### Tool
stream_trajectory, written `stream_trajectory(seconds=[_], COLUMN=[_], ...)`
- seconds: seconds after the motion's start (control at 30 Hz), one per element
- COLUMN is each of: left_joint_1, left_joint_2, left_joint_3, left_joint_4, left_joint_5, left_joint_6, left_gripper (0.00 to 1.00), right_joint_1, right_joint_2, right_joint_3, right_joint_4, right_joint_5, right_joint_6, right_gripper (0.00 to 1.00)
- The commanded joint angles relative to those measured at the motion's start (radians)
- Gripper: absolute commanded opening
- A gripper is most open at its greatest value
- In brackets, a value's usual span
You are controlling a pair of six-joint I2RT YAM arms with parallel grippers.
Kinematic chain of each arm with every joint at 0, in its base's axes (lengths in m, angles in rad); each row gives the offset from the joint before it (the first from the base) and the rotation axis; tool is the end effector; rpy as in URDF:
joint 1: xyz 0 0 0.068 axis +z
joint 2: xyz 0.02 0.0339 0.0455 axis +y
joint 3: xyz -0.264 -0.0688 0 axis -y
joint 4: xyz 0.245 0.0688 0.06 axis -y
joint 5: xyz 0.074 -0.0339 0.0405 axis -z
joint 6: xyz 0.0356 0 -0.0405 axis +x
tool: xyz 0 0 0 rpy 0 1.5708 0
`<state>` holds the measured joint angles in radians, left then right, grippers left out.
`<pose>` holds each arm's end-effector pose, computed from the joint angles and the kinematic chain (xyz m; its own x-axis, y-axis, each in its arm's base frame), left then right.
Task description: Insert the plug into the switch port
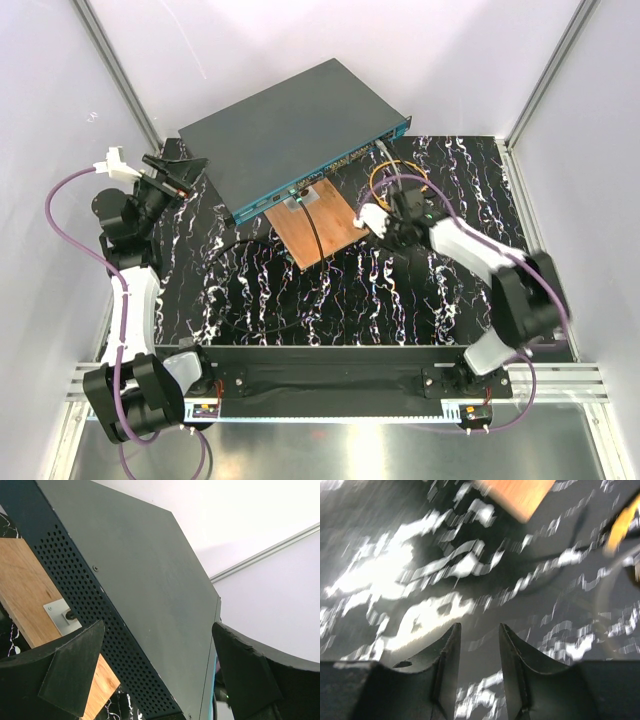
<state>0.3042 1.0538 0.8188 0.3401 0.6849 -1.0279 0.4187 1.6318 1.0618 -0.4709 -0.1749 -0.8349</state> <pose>0.2384 0.0512 0.3550 -0.2636 -0.7778 -0.5706 0.2759 0.5060 -0.8172 0.2988 0.1398 0.2012 -0.1728 -0.8759 -0.4506 -0.9070 0.3199 -0.2739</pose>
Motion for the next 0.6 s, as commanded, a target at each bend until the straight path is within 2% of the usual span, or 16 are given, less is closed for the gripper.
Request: stream_trajectory(seconds=[0.0, 0.03, 0.17, 0.23, 0.27, 0.3, 0.33, 0.43, 0.5, 0.57], left_joint_1=[0.006, 0.006, 0.006, 0.006, 0.004, 0.006, 0.006, 0.004, 0.004, 0.003], left_joint_2=[-0.015, -0.018, -0.015, -0.014, -0.017, -0.018, -0.020, -0.021, -0.017, -0.012], left_joint_3=[0.025, 0.025, 0.017, 0.011, 0.006, 0.003, -0.003, -0.013, -0.007, -0.001], left_joint_4=[0.073, 0.074, 0.092, 0.111, 0.114, 0.125, 0.135, 0.145, 0.148, 0.143], left_joint_5=[0.036, 0.038, 0.044, 0.050, 0.051, 0.051, 0.056, 0.051, 0.051, 0.045], left_joint_6=[0.014, 0.017, 0.000, -0.012, -0.015, -0.020, -0.027, -0.043, -0.044, -0.041], left_gripper=[0.95, 0.95, 0.95, 0.95, 0.95, 0.95, 0.95, 0.95, 0.94, 0.95], right_joint_1=[-0.008, -0.012, -0.049, -0.142, -0.194, -0.322, -0.377, -0.550, -0.592, -0.630], right_joint_2=[-0.196, -0.299, -0.533, -0.604, -0.607, -0.599, -0.578, -0.534, -0.477, -0.348], right_joint_3=[-0.129, -0.160, -0.240, -0.220, -0.167, -0.130, -0.096, 0.001, 0.070, 0.148], right_joint_4=[-0.087, -0.127, -0.250, -0.293, -0.311, -0.333, -0.377, -0.358, -0.339, -0.266], right_joint_5=[0.006, 0.003, -0.032, -0.084, -0.118, -0.206, -0.250, -0.363, -0.400, -0.391], right_joint_6=[-0.096, -0.130, -0.147, -0.098, -0.083, -0.072, -0.067, -0.031, 0.012, 0.121], right_gripper=[0.42, 0.42, 0.41, 0.40, 0.40, 0.39, 0.39, 0.40, 0.40, 0.41])
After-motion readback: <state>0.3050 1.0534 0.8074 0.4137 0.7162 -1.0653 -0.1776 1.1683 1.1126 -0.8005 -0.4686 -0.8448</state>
